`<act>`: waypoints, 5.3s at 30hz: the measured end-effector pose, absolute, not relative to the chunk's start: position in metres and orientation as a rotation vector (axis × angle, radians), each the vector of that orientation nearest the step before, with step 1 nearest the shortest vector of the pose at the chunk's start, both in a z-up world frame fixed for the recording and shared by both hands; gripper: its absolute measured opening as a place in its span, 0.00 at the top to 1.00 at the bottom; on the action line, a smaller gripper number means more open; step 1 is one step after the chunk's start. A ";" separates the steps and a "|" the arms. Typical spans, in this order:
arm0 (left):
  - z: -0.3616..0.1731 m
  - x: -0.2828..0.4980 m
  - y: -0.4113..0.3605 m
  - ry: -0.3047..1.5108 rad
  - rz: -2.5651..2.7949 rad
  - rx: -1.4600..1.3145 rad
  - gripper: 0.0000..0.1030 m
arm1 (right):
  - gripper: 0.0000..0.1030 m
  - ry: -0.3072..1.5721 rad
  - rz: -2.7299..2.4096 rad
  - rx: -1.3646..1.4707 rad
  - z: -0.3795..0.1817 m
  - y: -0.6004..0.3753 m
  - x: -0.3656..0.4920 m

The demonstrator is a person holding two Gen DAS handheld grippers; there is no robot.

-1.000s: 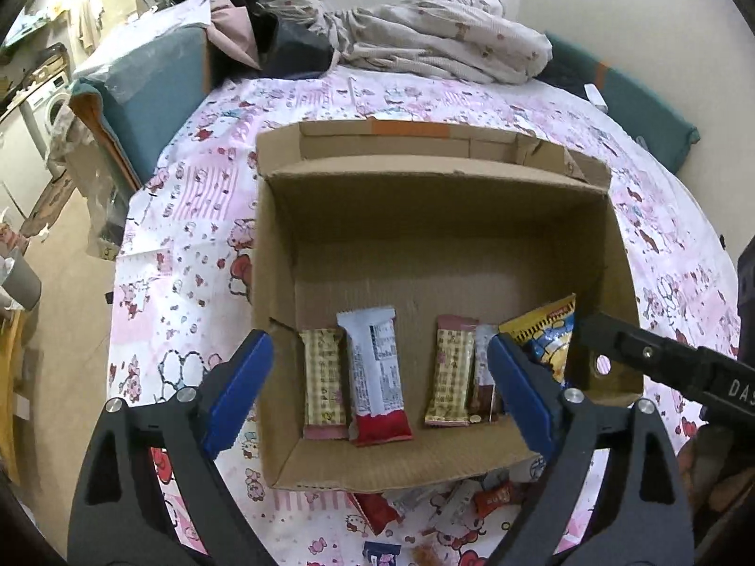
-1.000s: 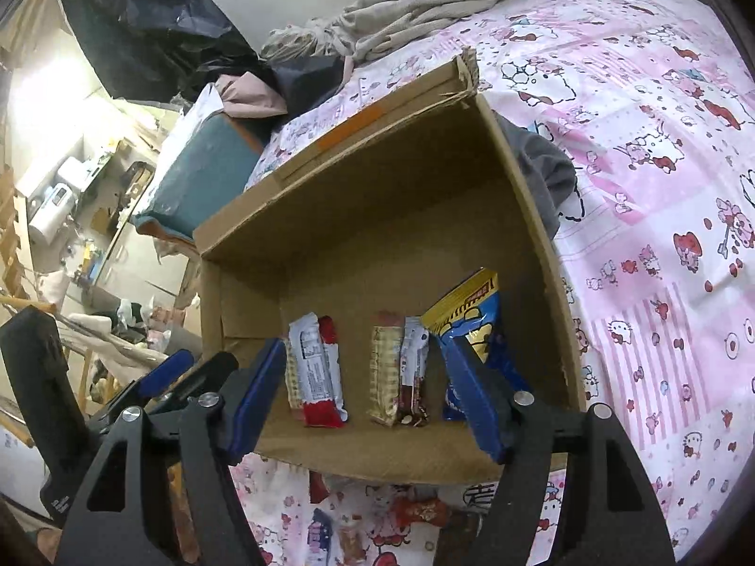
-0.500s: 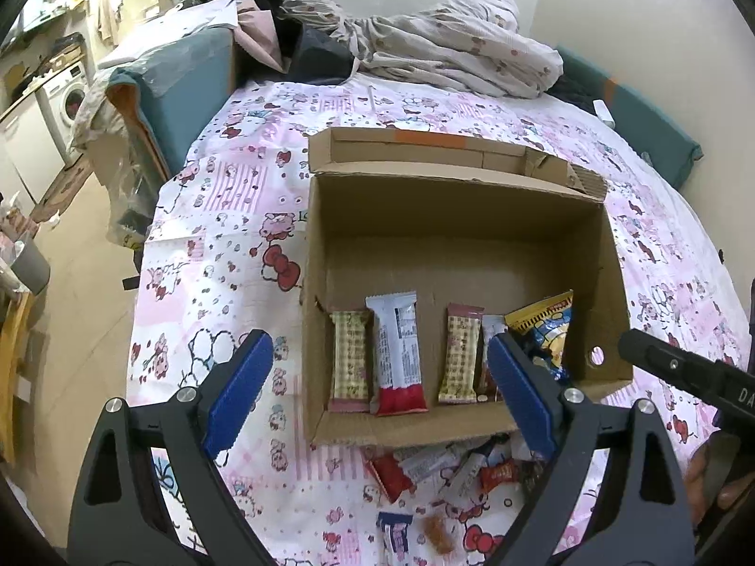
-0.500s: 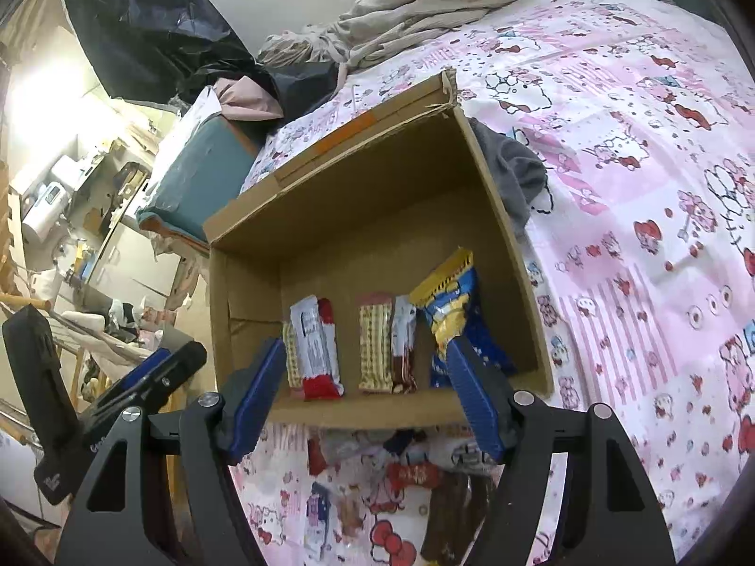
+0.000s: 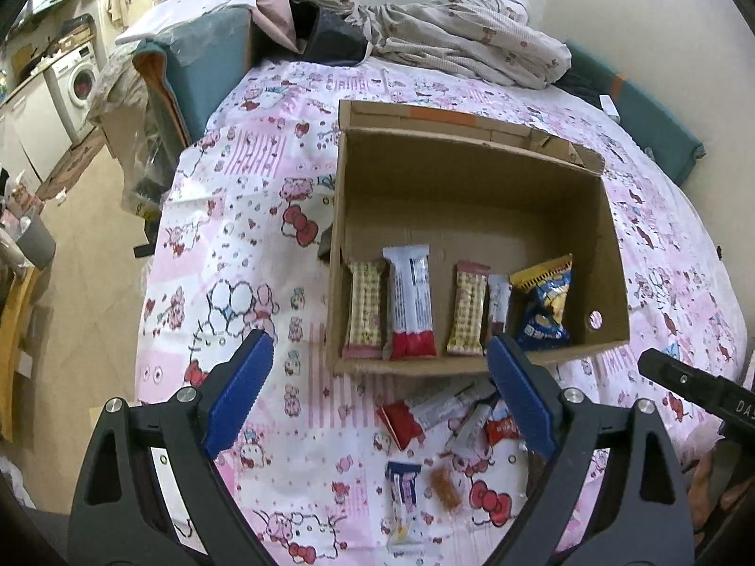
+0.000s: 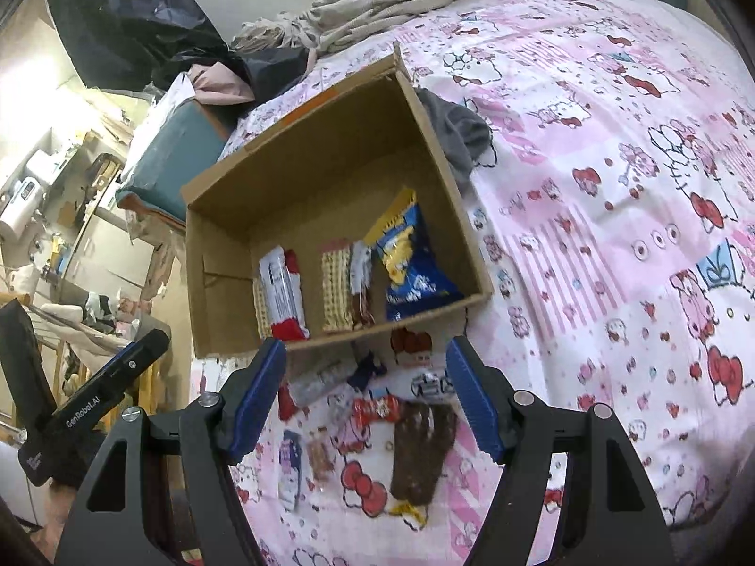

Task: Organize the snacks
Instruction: 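Withdraw both open tools from the box back over the snack pile, then grasp a blue wrapped bar with the left tool while the right tool grasps a brown meat pack, then carry the blue bar and brown meat pack into the box and open both tools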

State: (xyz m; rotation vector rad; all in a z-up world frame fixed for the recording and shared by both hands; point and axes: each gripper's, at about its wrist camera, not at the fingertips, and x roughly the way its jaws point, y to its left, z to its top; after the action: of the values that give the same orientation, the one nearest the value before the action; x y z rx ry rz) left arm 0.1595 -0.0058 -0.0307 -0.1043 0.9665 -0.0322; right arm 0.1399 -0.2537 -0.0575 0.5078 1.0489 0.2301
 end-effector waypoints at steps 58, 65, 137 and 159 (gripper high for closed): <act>-0.112 0.125 -0.008 1.315 0.032 -0.149 0.86 | 0.46 1.396 0.025 0.206 -0.175 -0.191 0.138; -0.101 0.129 -0.010 1.285 0.025 -0.171 0.86 | 0.54 1.379 0.056 0.322 -0.160 -0.211 0.124; -0.041 0.250 -0.026 1.033 -0.044 -0.066 0.86 | 0.52 0.868 0.288 0.340 -0.051 -0.224 0.220; -0.052 0.245 -0.031 1.070 -0.064 -0.068 0.52 | 0.19 0.895 0.269 0.421 -0.059 -0.229 0.222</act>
State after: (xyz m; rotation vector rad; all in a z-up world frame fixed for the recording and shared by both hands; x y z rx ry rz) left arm 0.2452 -0.0308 -0.0522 -0.0681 1.0704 -0.0644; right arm 0.2221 -0.2286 -0.0588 0.4213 0.8949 0.2688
